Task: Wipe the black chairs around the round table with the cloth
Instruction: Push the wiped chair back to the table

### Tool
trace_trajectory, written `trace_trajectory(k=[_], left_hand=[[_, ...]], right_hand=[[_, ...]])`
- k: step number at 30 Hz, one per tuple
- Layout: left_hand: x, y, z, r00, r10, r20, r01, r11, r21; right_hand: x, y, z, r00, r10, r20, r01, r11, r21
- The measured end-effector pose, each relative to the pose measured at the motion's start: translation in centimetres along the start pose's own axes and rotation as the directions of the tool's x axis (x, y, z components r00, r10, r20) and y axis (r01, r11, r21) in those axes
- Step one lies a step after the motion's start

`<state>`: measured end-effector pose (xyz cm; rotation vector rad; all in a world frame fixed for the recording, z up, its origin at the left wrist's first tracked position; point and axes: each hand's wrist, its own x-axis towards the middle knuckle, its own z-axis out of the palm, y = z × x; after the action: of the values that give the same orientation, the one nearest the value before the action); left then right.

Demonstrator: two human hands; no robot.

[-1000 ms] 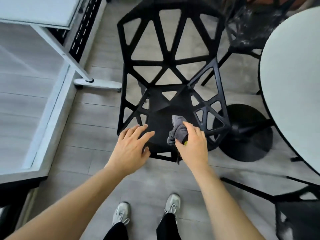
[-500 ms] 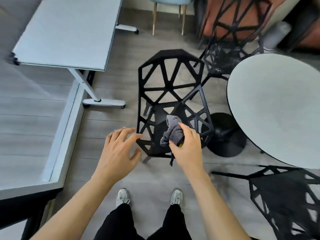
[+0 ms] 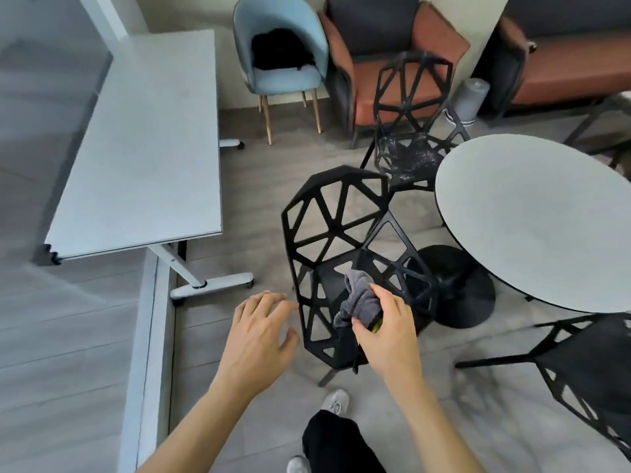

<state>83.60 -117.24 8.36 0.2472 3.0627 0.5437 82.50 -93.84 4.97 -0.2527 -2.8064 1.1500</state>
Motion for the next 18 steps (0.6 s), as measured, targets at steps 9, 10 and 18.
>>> trace_trajectory(k=[9,10,18], left_hand=[[10.7,-4.8,-0.7,0.999,0.047,0.008,-0.047,0.998,0.043],[12.0,-5.5,-1.0,0.999,0.046,0.008,-0.046,0.998,0.046],[24.5,-8.7,-1.1,0.976,0.199,0.082,-0.205,0.977,0.06]], right_hand=[[9.9,-2.4,4.6,0.999,0.03,0.041,-0.032,0.998,0.052],[11.0,-2.8,5.1,0.998,0.017,0.056,-0.02,0.999,0.044],[16.6,-4.8,8.4,0.994,0.106,0.023,-0.107,0.994,0.035]])
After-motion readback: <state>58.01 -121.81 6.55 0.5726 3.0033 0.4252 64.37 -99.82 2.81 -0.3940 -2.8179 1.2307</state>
